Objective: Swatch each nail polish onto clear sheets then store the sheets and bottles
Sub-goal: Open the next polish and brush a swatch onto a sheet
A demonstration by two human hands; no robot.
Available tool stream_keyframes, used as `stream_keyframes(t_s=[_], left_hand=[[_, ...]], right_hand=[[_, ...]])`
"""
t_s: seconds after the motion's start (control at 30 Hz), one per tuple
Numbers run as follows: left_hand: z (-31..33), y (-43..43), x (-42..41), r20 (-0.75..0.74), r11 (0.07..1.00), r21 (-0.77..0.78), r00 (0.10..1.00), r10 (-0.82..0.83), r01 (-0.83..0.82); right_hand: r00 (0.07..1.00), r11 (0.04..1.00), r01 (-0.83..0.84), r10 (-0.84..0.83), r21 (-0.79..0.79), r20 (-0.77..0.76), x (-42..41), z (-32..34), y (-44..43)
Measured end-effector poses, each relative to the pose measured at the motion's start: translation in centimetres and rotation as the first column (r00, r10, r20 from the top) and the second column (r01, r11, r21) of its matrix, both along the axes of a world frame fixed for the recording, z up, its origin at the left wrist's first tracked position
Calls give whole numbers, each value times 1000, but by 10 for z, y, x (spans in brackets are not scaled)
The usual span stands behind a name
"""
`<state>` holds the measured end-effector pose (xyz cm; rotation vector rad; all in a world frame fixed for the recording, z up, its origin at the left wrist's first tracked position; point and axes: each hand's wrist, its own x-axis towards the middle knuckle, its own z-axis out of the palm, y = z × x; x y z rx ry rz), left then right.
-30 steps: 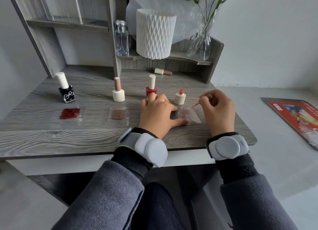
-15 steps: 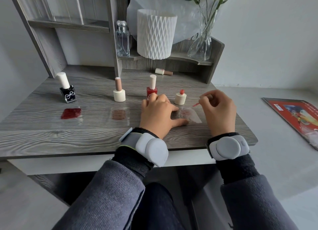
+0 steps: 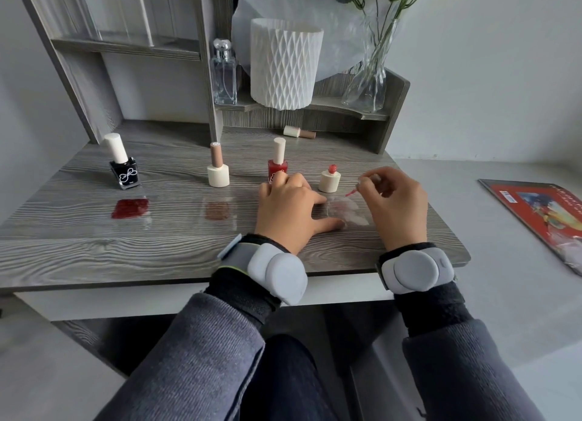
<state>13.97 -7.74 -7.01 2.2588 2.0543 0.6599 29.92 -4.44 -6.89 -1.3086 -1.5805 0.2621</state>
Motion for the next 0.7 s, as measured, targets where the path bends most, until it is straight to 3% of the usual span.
stream_keyframes(t_s=[0.17, 0.27, 0.43, 0.53, 0.7], left_hand=[[0, -1, 0, -7, 1000, 14, 1000, 3, -3], [0, -1, 0, -1, 1000, 18, 1000, 1, -1], [0, -1, 0, 2, 1000, 9, 1000, 0, 0], [0, -1, 0, -2, 1000, -3, 1000, 1, -1], [0, -1, 0, 2, 1000, 10, 1000, 2, -3]], right_hand=[[984, 990, -126, 134, -70, 120, -3, 0, -1], [980, 993, -58, 77, -105, 184, -2, -3, 1], [994, 994, 109, -108, -29, 24, 1, -1, 1], [998, 999, 49, -50, -25, -43, 0, 4, -2], [992, 990, -79, 89, -120, 86, -3, 0, -1]])
